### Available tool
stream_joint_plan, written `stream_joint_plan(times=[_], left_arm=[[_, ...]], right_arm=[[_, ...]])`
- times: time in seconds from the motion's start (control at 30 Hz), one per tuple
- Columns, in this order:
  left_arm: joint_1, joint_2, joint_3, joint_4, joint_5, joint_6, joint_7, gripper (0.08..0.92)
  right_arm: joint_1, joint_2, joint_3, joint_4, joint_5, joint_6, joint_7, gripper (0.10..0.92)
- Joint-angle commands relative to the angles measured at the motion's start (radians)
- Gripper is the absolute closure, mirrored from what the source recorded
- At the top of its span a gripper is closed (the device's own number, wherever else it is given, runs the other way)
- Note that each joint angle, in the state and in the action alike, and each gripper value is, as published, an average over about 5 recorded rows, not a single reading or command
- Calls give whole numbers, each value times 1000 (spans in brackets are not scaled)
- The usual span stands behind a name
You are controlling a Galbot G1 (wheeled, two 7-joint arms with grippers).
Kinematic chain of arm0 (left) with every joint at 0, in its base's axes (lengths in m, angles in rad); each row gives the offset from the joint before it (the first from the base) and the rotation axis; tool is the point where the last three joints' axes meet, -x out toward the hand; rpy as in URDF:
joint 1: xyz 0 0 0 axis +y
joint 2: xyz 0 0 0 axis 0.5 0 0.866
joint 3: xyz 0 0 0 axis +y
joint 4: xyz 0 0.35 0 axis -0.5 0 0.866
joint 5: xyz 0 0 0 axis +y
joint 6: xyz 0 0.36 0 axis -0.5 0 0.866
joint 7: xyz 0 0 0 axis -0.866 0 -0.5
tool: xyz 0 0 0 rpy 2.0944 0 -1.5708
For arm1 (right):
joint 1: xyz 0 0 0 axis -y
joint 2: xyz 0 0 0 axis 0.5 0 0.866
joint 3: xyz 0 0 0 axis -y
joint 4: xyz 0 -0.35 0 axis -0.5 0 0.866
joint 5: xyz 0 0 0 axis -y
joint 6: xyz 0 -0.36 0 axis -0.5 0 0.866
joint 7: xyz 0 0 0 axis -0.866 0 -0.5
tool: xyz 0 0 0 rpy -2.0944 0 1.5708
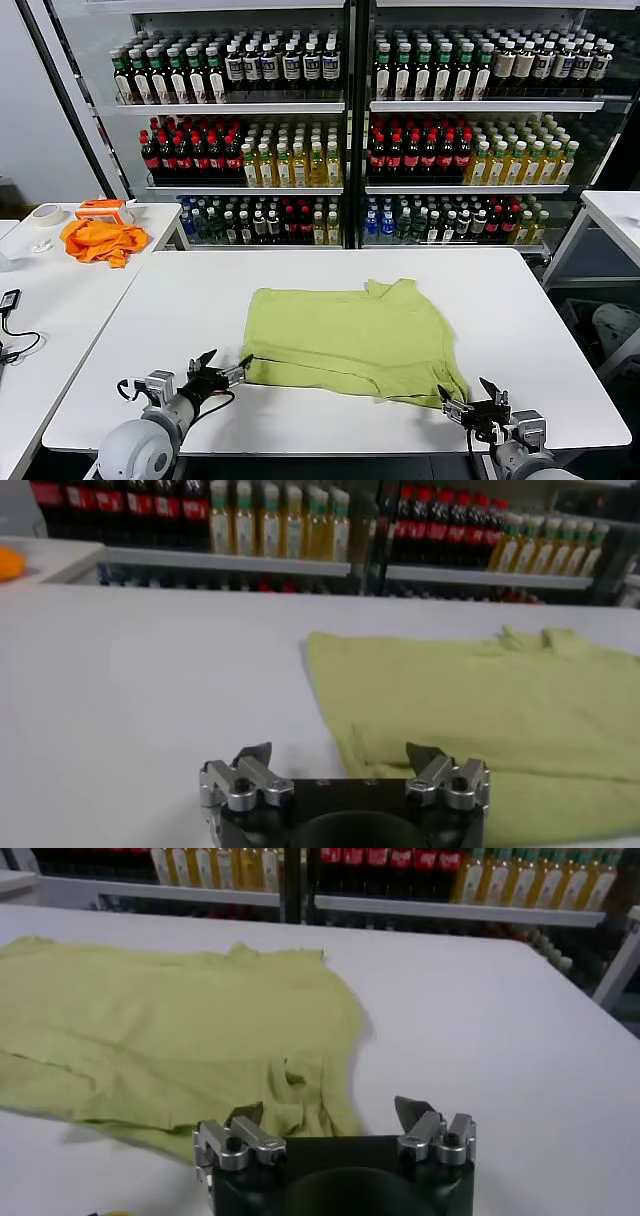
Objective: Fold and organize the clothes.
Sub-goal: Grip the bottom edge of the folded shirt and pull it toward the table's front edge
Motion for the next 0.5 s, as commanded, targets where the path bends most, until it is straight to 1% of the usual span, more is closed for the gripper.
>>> stream_joint_plan(times=[0.03,0.13,0.2,0.5], left_arm=[[44,-2,36,-47,31,72,-34,177],[40,-6,46,-37,44,72,-34,202],[37,-8,50,-33,49,71,-35,247],[14,-15,71,-12,95,71,-26,506]], right_arm=[[3,14,-12,-31,15,-14,2,210],[17,17,-22,-46,29,-15,2,268],[24,17,-25,-49,41,-15,0,327],[37,21,-31,-55,75,-10,-9,587]])
